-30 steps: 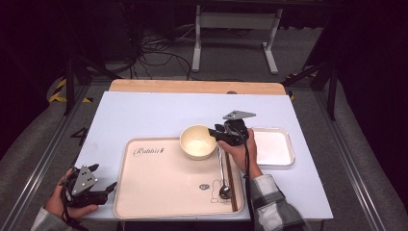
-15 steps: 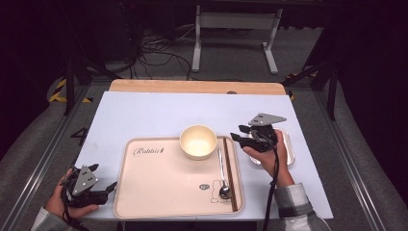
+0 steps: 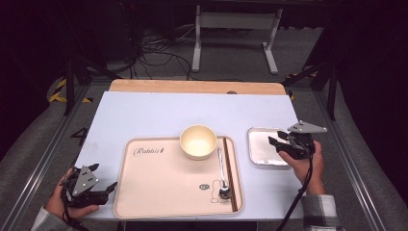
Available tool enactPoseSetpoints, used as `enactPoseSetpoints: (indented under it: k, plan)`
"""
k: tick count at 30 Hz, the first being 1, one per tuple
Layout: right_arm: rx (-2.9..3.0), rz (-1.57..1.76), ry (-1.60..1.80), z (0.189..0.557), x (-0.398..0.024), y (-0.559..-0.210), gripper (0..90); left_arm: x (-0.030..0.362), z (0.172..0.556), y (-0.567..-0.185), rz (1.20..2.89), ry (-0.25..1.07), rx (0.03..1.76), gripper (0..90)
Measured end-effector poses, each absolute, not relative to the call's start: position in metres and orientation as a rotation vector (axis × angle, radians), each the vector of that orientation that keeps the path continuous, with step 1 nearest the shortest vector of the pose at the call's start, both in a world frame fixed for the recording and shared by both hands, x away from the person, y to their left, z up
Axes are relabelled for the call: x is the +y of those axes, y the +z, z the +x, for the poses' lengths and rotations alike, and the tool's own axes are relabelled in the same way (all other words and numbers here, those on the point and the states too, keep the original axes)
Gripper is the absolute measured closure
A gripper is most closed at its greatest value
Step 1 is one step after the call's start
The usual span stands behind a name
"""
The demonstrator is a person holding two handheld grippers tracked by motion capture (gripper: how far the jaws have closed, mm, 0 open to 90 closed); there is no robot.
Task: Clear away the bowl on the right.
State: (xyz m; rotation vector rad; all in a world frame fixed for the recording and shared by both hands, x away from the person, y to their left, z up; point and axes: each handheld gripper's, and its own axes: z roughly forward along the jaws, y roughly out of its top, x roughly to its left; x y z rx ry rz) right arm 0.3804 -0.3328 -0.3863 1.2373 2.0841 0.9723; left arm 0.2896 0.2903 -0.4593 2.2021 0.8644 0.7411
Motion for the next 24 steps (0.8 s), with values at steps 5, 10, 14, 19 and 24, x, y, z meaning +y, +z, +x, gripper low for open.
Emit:
enactPoseSetpoints:
  k: [5,10,14,19,24]
  plan:
    - [2.055,1.333,0.950,0.377,-0.359,-0.400,57.2,0.291,0.291,-0.459,2.204,0.743,0.870,15.9]
    - [2.029,1.446,0.930,0.378,-0.381,-0.419,63.6,0.290,0.291,-0.459,2.205,0.749,0.863,15.9]
    - [2.015,1.526,0.966,0.378,-0.396,-0.427,68.9,0.290,0.291,-0.459,2.214,0.745,0.862,15.9]
    - [2.011,1.586,0.965,0.380,-0.404,-0.433,71.3,0.290,0.291,-0.459,2.213,0.745,0.864,15.9]
    - [2.027,1.646,1.000,0.384,-0.408,-0.438,79.0,0.290,0.292,-0.460,2.217,0.737,0.866,16.0]
